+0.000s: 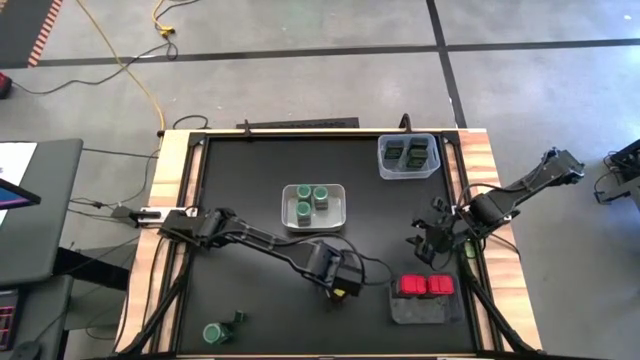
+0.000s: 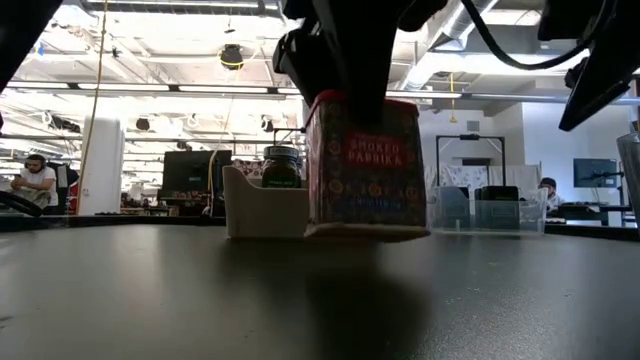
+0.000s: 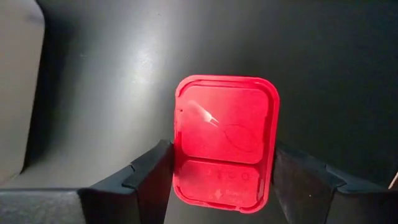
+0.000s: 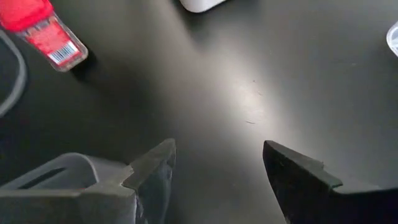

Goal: Sort spices by type
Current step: Put the red seasoning can into the black bin

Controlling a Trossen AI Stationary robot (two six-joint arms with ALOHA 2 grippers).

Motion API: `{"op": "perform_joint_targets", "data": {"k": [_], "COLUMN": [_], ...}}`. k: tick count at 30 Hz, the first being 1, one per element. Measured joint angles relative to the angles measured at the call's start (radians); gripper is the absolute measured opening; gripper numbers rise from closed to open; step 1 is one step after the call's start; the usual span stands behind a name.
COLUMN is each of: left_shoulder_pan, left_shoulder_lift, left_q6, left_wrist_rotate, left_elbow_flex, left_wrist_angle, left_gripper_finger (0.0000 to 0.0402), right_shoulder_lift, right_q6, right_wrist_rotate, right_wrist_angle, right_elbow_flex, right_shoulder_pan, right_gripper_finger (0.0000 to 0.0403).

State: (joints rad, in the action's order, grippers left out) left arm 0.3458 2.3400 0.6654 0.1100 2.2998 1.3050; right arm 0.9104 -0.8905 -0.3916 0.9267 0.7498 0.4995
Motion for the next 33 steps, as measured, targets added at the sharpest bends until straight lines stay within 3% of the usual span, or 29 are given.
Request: {"op": "perform_joint_targets", "data": {"k": [10,19,23,27,31,33], "left_shoulder_pan": [-0.009,-0.012,-0.027,-0.026,-0.026,-0.027], "left_shoulder_lift": [0.003,0.003,0.003,-0.003,-0.065,-0.087], "left_q6": [-0.006,0.001,0.018,-0.012,-0.144,-0.138], "left_wrist_rotate": [0.007,0.005,-0.013,0.054,0.096,0.091], "left_elbow_flex": [-0.050,-0.049,-0.009,0.057,0.045,0.045], "left_wrist_angle": [-0.023,-0.021,0.029,0.103,0.174,0.222], "left_gripper_finger": [0.0242,0.0310,0.0317,0.0318,0.0318,0.0318], "right_shoulder_lift": [0.000,0.000,0.000,0.000,0.003,0.013], "right_q6": [-0.021,0.004,0.009,0.009,0.012,0.042], "right_wrist_rotate": [-0.001,-0.003,-0.003,-0.003,-0.003,-0.003], "right_wrist_angle": [-0.039,-0.048,-0.057,-0.081,-0.133,-0.171], "right_elbow_flex": [0.000,0.000,0.000,0.000,0.000,0.000], "right_shoulder_pan": [0.000,-0.005,-0.005,-0.005,-0.004,-0.005], "right_gripper_finger": [0.0270,0.0270,0.0270,0.0270,0.0270,0.0270]}}
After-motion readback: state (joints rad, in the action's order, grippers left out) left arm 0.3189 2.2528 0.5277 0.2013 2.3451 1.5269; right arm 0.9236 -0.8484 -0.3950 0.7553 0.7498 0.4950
